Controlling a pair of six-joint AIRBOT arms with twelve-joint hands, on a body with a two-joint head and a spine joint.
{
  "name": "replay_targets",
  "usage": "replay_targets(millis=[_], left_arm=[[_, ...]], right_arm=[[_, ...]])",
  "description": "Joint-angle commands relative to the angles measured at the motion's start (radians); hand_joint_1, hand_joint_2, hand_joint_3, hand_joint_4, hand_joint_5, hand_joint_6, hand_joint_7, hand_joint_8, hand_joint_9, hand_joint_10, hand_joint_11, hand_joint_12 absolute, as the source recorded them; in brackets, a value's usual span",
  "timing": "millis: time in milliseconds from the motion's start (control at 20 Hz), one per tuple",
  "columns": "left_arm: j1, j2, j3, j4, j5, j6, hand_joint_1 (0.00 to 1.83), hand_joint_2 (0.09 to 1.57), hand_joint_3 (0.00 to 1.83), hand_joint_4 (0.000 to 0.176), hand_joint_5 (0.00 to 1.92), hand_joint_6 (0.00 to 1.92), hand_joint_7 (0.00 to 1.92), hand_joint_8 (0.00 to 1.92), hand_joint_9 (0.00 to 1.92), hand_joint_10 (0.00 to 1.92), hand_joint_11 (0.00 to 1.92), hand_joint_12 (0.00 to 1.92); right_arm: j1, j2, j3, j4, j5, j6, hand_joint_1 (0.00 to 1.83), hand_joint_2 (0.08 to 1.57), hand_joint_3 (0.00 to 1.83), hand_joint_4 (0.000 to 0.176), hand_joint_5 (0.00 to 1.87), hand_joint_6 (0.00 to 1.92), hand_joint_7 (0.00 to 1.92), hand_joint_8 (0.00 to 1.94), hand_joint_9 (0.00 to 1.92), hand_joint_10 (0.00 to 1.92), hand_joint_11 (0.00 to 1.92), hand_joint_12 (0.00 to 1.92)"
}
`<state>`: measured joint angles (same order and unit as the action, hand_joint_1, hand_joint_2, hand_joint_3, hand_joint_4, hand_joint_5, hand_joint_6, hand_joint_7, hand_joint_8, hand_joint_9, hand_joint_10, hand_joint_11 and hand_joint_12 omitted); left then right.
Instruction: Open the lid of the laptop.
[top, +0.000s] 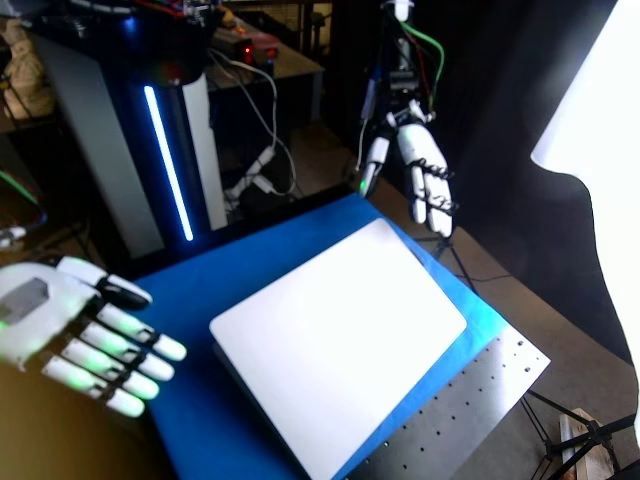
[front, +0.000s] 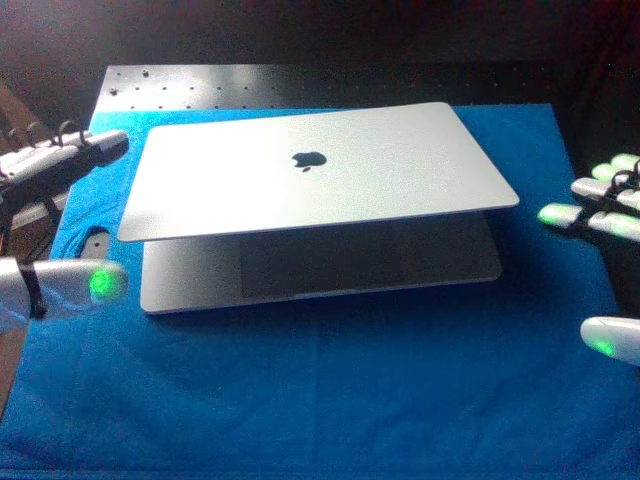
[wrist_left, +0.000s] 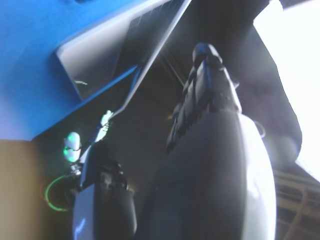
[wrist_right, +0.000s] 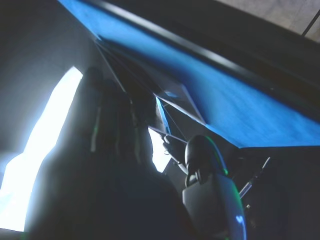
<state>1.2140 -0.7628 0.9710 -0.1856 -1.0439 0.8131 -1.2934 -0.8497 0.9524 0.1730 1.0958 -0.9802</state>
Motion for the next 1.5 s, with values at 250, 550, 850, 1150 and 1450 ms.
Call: replay_targets(millis=[250, 550, 850, 1150, 1450], left_arm=[[-0.077, -0.002, 0.006, 0.025, -0.045, 0.050, 0.29, 0.96, 0.00, 0.176, 0.00, 0.00, 0.00, 0.00, 0.00, 0.00, 0.00, 0.00], [-0.139, -0.027, 0.020, 0.075, 0.022, 0.061, 0.62, 0.85, 0.00, 0.176, 0.00, 0.00, 0.00, 0.00, 0.00, 0.00, 0.00, 0.00], [-0.143, -0.042, 0.022, 0.072, 0.027, 0.061, 0.65, 0.83, 0.00, 0.176, 0.00, 0.00, 0.00, 0.00, 0.00, 0.00, 0.00, 0.00], [-0.145, -0.051, 0.026, 0.059, 0.021, 0.061, 0.62, 0.86, 0.00, 0.176, 0.00, 0.00, 0.00, 0.00, 0.00, 0.00, 0.00, 0.00], [-0.145, -0.055, 0.028, 0.058, 0.022, 0.061, 0.63, 0.88, 0.01, 0.176, 0.00, 0.00, 0.00, 0.00, 0.00, 0.00, 0.00, 0.00]], right_arm=[[0.071, -0.035, 0.033, -0.050, 0.000, 0.002, 0.00, 1.25, 0.00, 0.120, 0.27, 0.00, 0.17, 0.00, 0.11, 0.01, 0.06, 0.03], [0.072, -0.038, 0.042, -0.050, -0.019, 0.002, 0.00, 1.29, 0.01, 0.126, 0.28, 0.00, 0.20, 0.01, 0.13, 0.01, 0.08, 0.03], [0.124, -0.093, 0.069, -0.086, -0.090, 0.002, 0.00, 1.29, 0.01, 0.109, 0.22, 0.00, 0.18, 0.00, 0.12, 0.00, 0.09, 0.04], [0.160, -0.141, 0.087, -0.092, -0.101, 0.002, 0.00, 1.28, 0.00, 0.122, 0.26, 0.01, 0.18, 0.00, 0.13, 0.00, 0.08, 0.03], [0.226, -0.200, 0.127, -0.111, -0.153, 0.002, 0.00, 1.29, 0.00, 0.124, 0.23, 0.00, 0.15, 0.00, 0.09, 0.00, 0.07, 0.03]])
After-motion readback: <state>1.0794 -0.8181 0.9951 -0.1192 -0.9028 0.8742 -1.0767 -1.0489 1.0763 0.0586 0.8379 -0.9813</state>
